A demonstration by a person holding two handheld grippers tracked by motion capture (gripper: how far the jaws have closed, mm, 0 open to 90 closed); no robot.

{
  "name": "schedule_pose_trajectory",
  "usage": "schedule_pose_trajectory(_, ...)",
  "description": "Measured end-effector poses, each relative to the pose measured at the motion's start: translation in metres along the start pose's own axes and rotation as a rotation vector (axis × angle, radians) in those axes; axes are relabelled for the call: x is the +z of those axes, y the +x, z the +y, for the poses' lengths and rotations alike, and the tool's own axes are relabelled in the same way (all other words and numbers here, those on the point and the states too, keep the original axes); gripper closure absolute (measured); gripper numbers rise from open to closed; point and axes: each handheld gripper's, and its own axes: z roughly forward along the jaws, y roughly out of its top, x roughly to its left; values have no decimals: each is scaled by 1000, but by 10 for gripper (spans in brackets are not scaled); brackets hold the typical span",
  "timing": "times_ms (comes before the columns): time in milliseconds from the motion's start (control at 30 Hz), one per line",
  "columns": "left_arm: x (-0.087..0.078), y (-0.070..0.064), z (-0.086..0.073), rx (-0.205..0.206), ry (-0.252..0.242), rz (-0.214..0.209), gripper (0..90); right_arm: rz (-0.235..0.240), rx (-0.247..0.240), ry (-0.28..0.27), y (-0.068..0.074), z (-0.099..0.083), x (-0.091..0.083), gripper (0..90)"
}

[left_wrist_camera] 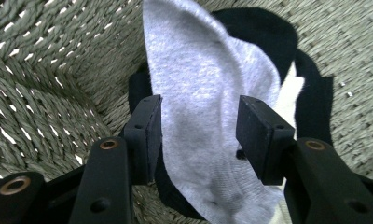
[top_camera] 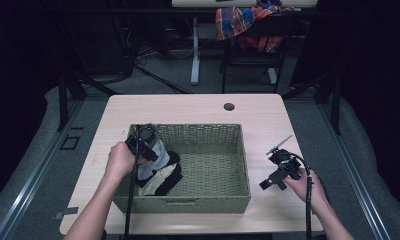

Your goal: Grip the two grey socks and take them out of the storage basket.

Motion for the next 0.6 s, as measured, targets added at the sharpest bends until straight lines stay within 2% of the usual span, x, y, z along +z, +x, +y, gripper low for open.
schedule_pose_trajectory(67, 3, 1, -1, 13, 13, 2, 571, 2, 2, -1, 0, 0, 0, 71)
schedule_pose_trajectory(200, 7, 2, -3, 25, 37, -2, 625, -3, -13, 11, 0, 0, 0, 71)
schedule_pose_trajectory(367, 7, 0, -5, 47, 25, -19, 796, 0, -9, 7, 0, 0, 1, 71)
schedule_pose_trajectory(600, 1, 0, -7, 51, 4, -15, 857, 6, -2, 4, 0, 0, 1, 72)
